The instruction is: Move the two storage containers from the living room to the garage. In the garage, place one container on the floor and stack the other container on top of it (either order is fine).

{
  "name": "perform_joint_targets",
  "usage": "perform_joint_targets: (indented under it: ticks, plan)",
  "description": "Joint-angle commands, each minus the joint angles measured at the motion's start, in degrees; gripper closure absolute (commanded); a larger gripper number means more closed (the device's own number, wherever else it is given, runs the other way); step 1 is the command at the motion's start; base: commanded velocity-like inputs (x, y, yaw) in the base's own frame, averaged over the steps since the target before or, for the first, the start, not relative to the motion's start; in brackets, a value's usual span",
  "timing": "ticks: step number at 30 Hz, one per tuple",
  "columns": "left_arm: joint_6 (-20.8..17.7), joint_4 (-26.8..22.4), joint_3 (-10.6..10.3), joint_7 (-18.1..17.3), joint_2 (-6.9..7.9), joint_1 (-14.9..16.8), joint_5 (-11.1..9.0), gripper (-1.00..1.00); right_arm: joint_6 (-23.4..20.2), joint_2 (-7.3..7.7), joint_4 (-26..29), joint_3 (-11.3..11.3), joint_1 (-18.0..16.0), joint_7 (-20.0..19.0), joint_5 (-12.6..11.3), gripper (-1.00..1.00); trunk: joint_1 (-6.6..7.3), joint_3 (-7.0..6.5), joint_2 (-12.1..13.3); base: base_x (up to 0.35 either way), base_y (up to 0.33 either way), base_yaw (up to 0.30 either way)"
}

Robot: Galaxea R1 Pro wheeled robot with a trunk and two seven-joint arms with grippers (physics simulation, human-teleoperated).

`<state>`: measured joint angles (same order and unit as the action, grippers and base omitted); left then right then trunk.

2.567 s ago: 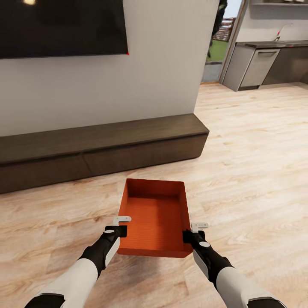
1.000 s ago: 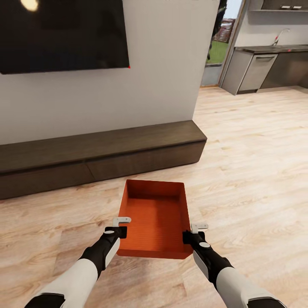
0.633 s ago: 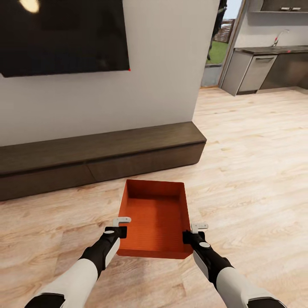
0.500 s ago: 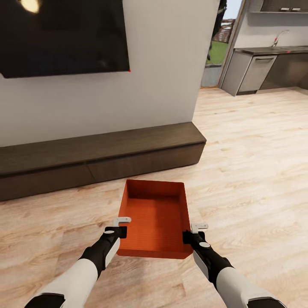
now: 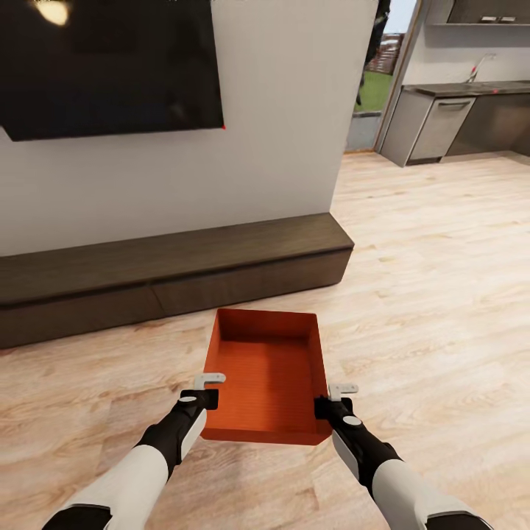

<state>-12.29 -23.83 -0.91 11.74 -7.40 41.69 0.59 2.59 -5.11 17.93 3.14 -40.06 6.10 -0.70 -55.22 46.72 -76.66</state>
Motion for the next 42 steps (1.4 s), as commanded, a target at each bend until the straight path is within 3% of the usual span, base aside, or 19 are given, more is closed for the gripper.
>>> perform_joint_targets:
  ticks: [1,26,42]
  plan:
    - [-0.5,0.0,0.3,0.6,0.06,0.0,0.6,1.00,0.7,0.05,0.2,-0.5,-0.1,0.3,0.3,1.00,0.23,-0.15,0.4,0.000,0.000,0.000]
    - [-0.5,-0.3,0.3,0.6,0.10,0.0,0.6,1.00,0.7,0.01,0.2,-0.5,-0.1,0.8,0.3,1.00,5.72,-4.64,10.4,0.000,0.000,0.000]
    - [-0.5,-0.6,0.3,0.6,0.10,0.0,0.6,1.00,0.2,-0.56,0.2,-0.5,-0.1,0.9,0.4,1.00,5.72,-4.92,10.4,0.000,0.000,0.000]
